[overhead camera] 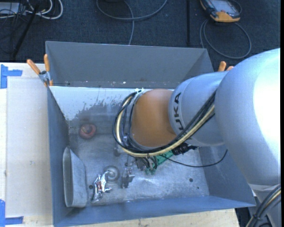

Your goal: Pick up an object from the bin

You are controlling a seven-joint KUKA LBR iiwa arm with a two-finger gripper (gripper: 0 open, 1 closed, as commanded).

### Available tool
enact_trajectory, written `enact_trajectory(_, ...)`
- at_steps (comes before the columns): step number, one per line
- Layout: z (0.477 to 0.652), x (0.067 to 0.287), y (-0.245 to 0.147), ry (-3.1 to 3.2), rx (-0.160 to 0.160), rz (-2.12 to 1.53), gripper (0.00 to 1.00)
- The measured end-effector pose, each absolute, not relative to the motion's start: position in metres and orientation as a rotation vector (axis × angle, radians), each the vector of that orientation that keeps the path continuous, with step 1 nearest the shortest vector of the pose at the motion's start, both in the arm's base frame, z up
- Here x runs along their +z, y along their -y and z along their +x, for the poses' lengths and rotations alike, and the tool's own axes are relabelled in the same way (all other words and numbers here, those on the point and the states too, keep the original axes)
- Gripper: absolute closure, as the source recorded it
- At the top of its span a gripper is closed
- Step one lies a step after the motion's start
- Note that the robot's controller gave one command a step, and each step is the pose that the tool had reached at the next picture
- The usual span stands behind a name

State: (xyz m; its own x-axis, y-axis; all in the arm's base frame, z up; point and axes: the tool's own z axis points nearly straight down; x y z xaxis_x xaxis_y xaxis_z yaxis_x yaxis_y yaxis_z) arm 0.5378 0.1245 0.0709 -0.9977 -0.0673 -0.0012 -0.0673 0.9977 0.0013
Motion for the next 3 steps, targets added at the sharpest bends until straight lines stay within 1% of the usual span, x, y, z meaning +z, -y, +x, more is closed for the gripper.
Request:
enact_trajectory(1,0.572,0.101,-0.106,-3.130,0.000,-0.231,0.00)
enact_trajectory(2,0.572,0.096,-0.020,-3.128,-0.003,0.309,0.00)
enact_trajectory(3,0.574,0.075,-0.004,-3.117,0.015,0.425,0.00)
